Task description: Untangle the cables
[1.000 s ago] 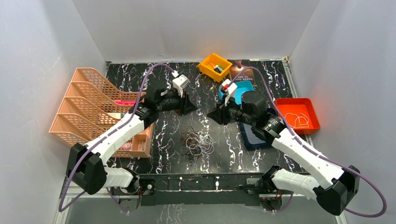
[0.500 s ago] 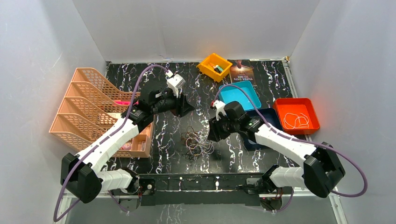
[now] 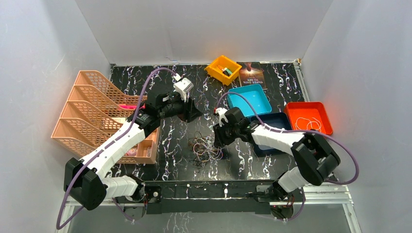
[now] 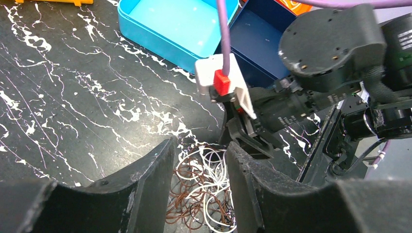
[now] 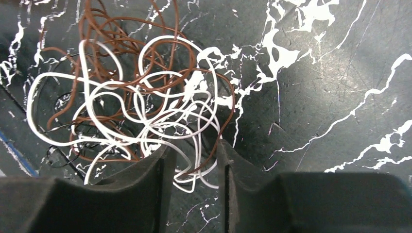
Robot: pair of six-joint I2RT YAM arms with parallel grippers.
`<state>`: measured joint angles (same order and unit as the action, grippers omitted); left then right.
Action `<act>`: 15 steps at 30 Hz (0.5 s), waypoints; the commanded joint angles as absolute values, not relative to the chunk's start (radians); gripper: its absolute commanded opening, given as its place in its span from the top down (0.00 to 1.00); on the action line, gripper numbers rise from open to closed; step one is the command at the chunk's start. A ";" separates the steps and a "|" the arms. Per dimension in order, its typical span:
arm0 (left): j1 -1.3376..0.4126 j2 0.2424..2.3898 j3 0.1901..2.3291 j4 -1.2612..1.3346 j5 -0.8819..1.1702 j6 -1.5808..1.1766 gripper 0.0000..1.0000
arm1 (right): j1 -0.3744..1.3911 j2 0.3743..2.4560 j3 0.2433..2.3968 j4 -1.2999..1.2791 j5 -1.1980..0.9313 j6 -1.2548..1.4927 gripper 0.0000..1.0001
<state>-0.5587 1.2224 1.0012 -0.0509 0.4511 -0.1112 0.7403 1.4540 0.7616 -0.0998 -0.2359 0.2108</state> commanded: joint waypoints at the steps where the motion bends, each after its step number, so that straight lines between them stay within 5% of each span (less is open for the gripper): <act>1: -0.556 1.213 1.024 -0.052 0.458 -0.096 0.57 | 0.742 1.492 0.802 -0.015 -0.233 0.195 0.63; 9: -0.556 1.201 1.013 -0.051 0.446 -0.092 0.57 | 0.742 1.396 0.783 -0.005 -0.242 0.185 0.99; 15: -0.557 1.184 0.992 -0.032 0.462 -0.094 0.55 | 0.742 1.276 0.782 -0.056 -0.201 0.145 1.00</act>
